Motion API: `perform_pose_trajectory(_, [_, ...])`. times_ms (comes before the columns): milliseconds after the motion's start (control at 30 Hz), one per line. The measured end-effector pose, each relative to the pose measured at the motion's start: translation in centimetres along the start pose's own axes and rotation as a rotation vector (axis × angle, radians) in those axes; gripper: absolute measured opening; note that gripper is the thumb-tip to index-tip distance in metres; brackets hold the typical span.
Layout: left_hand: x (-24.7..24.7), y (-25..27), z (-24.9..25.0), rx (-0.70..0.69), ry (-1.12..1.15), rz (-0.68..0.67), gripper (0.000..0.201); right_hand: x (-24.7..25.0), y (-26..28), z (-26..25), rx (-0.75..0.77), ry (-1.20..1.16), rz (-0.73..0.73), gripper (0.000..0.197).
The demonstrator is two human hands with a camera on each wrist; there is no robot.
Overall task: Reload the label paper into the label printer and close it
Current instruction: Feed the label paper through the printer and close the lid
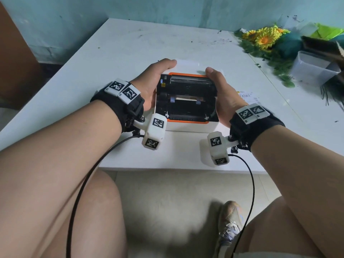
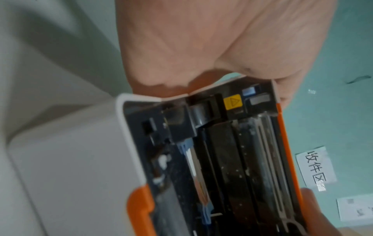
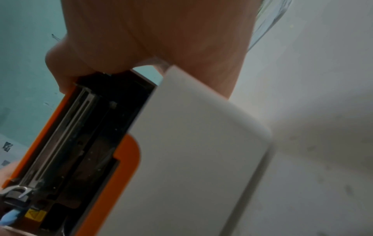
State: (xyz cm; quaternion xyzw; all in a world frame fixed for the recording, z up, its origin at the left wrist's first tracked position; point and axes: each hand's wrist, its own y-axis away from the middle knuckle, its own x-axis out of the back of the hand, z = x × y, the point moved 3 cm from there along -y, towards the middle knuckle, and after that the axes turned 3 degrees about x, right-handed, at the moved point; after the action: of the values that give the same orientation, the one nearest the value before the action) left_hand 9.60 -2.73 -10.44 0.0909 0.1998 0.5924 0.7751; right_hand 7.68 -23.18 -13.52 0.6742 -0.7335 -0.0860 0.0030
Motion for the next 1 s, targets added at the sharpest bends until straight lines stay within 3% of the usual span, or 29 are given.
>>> perform_pose_trajectory(233, [-0.1,0.2,-0.2,0.027,0.017,-0.018,0.024,-0.2,0.8,-0.4,-0.024,0.007,0.001,0.037])
perform_pose_trajectory(700, [0.1,0.7,0.1,0.157,-0.032,-0.02,0.059,-0.3,0.6,-0.7,-0.08,-0.001,-0.04,0.055])
perform_pose_trajectory(867, [0.6,0.9,0.1,0.21,-0.018,0.009,0.078,-0.2,0.6,-0.7,-0.081,-0.052,-0.05,0.047])
perform_pose_trajectory(1000, [0.5,1.1,-0.1,0.207,0.003,-0.006,0.077,-0.4,0.6,-0.6,-0.087,-0.045,-0.039,0.04])
